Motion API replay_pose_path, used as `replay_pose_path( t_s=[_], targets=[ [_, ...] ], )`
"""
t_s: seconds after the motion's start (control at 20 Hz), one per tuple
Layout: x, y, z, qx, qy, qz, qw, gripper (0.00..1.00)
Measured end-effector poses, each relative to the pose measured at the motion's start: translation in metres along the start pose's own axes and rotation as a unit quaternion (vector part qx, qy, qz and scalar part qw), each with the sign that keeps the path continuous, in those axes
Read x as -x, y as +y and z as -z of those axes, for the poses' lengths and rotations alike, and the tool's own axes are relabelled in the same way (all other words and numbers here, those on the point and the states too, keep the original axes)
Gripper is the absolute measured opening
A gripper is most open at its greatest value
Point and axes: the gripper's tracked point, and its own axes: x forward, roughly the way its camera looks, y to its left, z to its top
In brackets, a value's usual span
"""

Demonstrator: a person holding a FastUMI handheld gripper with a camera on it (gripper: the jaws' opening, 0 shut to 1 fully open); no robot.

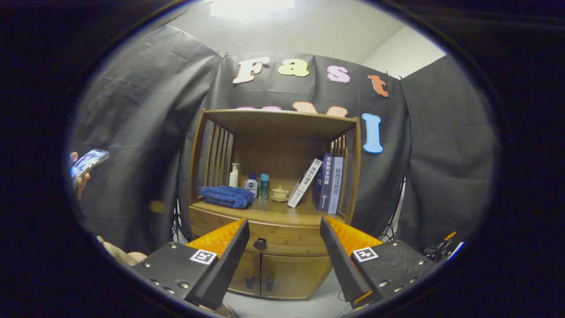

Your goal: Pull open the drawer, take out the items inside it, and place them on the countertop above the cabinet.

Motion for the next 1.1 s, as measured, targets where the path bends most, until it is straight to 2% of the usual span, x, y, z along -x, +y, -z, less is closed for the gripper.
replay_pose_path(
  t_s=[0.3,0.6,0.8,1.1],
  targets=[
    [-0.027,0.019,0.012,0.006,-0.001,-0.014,1.0,0.96],
    [-0.083,0.032,0.039,0.005,-0.001,-0.003,1.0,0.96],
    [-0.124,0.045,0.078,0.008,0.021,-0.006,1.0,0.96],
    [-0.172,0.062,0.151,-0.02,0.091,-0.015,0.996,0.97]
  ],
)
